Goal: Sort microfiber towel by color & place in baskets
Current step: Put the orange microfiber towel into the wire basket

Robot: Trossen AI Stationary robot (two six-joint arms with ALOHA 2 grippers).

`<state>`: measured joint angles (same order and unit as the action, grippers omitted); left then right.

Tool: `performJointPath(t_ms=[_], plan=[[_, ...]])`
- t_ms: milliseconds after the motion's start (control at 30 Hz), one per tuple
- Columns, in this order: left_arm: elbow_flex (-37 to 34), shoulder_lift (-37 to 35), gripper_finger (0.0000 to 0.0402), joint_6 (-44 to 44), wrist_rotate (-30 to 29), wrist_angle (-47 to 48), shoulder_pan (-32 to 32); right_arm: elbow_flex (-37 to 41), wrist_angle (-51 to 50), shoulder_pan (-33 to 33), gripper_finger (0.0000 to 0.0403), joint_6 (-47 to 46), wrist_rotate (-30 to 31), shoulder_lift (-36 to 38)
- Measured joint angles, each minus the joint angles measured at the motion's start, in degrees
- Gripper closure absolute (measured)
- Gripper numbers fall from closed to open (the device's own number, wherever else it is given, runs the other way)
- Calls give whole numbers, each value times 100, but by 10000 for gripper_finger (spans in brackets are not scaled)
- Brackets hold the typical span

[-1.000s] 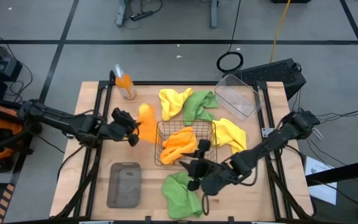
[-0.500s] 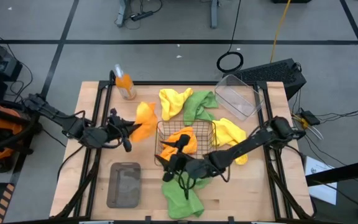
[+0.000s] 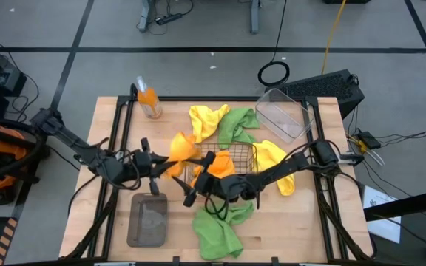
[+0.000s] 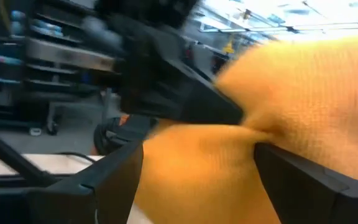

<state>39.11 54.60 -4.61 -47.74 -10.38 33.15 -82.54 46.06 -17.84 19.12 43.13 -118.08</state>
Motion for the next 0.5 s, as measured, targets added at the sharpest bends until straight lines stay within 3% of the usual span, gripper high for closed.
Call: performJointPath(t_ms=[300,500], plan=[[0,396,370,204,540,-692,0,0,-351,1,94,-6,67,0],[0,414,369,197,575,-713,170,0,-350,-254,32,402,635,22]])
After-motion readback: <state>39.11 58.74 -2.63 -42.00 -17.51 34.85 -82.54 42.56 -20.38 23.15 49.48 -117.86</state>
